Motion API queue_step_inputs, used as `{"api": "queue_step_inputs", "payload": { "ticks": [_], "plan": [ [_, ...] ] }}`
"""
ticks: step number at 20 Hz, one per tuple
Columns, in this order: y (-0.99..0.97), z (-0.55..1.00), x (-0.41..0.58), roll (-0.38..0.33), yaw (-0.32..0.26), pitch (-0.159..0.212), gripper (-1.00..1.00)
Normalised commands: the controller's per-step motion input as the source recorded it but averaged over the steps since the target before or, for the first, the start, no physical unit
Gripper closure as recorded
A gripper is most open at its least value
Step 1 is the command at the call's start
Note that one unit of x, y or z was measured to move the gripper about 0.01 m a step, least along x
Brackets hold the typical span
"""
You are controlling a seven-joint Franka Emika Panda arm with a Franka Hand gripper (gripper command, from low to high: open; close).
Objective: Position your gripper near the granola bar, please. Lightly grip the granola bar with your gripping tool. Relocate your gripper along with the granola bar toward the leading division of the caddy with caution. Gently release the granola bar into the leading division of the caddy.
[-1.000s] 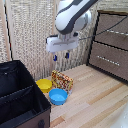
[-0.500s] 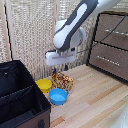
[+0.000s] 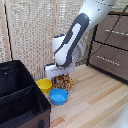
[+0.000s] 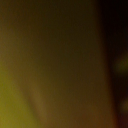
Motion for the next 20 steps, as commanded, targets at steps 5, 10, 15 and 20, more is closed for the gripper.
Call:
{"api": "queue_step_inputs", "payload": {
  "ticks": [5, 10, 15, 20],
  "plan": [
    [0.05, 0.0, -0.011, -0.003, 0.003, 0.0, 1.0],
    [0.0, 0.0, -0.029, 0.0, 0.014, 0.0, 1.0],
    [0.03, 0.17, 0.0, -0.005, 0.021, 0.001, 1.0],
    [0.0, 0.84, 0.062, 0.0, 0.001, -0.003, 1.0]
  ]
}}
